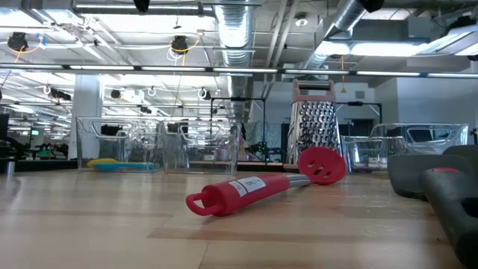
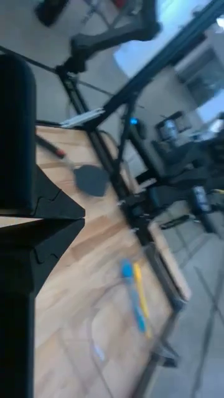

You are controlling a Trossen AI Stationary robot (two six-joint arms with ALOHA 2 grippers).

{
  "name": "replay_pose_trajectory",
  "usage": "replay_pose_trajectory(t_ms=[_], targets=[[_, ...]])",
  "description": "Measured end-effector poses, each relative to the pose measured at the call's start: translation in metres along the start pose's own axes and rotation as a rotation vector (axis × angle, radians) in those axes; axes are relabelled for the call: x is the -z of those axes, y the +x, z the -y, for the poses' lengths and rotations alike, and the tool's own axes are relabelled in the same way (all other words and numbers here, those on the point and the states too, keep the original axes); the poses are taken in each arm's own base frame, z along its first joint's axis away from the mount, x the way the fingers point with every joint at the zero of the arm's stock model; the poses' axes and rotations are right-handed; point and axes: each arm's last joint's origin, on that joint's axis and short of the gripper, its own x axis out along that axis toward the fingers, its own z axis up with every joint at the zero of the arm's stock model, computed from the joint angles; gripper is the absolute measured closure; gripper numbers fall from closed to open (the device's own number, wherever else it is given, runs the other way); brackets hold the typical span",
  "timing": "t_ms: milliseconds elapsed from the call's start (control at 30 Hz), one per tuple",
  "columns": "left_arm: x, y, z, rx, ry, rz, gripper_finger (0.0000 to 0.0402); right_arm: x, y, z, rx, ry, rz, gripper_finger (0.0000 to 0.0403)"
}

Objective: Pick & Place Kitchen Items
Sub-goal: Put the black spatula into the middle transparent bin

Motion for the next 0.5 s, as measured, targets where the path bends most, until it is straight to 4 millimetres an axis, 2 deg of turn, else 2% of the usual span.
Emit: replay_pose_trajectory(t_ms=[233, 500], targets=[[0.000, 0.000, 0.000, 0.010, 0.003, -0.003, 0.0399, -0.001, 0.007, -0.011, 0.082, 0.013, 0.128, 0.0402], [0.001, 0.000, 0.000, 0.012, 0.007, -0.010, 0.0399, 0.013, 0.024, -0.017, 0.102, 0.074, 0.066, 0.0402]])
